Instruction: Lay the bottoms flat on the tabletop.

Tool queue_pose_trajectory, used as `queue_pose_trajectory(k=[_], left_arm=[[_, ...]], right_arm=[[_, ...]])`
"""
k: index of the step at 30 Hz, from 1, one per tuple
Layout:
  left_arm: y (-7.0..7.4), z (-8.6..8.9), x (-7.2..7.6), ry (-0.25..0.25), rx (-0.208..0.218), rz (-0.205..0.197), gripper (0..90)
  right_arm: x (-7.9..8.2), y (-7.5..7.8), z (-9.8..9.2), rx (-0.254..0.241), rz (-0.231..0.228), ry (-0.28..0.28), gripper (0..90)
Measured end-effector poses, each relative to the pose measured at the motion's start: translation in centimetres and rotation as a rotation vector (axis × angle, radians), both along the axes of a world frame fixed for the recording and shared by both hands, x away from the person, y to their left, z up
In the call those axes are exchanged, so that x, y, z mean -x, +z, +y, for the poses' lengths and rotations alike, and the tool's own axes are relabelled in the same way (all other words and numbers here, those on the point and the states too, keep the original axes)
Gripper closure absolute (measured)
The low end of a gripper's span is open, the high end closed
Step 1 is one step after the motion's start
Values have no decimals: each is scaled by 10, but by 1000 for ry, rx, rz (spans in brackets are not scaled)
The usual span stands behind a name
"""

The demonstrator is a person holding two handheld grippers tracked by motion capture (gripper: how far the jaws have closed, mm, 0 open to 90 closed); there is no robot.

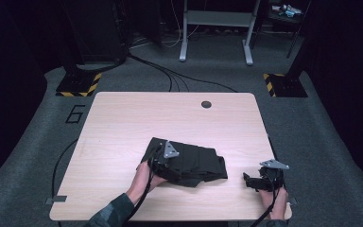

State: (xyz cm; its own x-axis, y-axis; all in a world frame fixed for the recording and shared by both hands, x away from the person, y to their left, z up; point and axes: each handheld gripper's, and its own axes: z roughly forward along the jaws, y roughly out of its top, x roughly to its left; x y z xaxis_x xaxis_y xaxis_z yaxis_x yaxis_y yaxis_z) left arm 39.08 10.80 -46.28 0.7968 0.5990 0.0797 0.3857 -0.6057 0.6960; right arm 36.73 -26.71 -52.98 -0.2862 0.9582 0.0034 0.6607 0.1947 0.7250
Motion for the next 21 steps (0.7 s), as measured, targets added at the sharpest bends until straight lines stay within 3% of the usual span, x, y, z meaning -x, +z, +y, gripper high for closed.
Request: queue_pose_trajectory(k=[3,6,8,12,21], left_arm=[[-4,-10,1,-35,-20,-4,82],[-15,-29,1,-86,-57,23,118],[-19,-34,1,-89,-76,17,157],[-21,-40,-6,-97,-63,36,235],[-22,-58,-18,-82,-73,16,471]], right_arm=[[0,0,0,0,0,0,33],[0,0,0,0,0,0,34],[0,0,0,0,0,0,34],[0,0,0,0,0,0,34],[0,0,0,-4,0,-4,37]])
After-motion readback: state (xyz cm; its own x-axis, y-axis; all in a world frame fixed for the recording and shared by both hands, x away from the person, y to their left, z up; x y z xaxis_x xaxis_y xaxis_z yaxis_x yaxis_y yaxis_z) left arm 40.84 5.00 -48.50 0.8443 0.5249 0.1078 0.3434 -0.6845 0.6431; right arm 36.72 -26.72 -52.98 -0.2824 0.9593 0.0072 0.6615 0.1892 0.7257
